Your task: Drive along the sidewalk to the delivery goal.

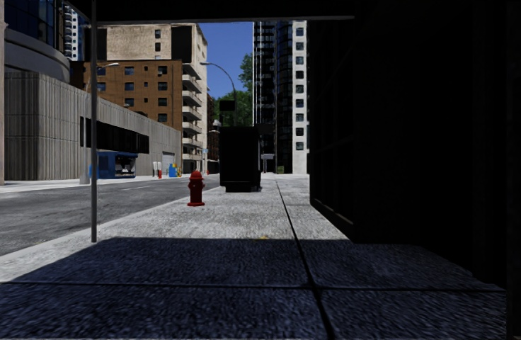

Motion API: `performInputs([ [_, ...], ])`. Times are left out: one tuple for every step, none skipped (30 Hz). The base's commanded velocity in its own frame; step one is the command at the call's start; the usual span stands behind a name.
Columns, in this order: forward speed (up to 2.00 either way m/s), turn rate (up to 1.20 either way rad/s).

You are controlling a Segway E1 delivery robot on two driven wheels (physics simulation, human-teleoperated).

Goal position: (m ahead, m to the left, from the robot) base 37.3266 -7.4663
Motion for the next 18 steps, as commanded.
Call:
performInputs([
  [2.0,0.0],
  [2.0,0.0],
  [2.0,0.0],
  [2.0,0.0],
  [2.0,0.0],
  [2.0,0.0],
  [2.0,0.0],
  [2.0,0.0],
  [2.0,0.0],
  [2.0,0.0],
  [2.0,0.0],
  [2.0,0.0],
  [2.0,0.0],
  [2.0,0.0],
  [2.0,0.0],
  [2.0,0.0],
  [2.0,0.0],
  [2.0,0.0],
])
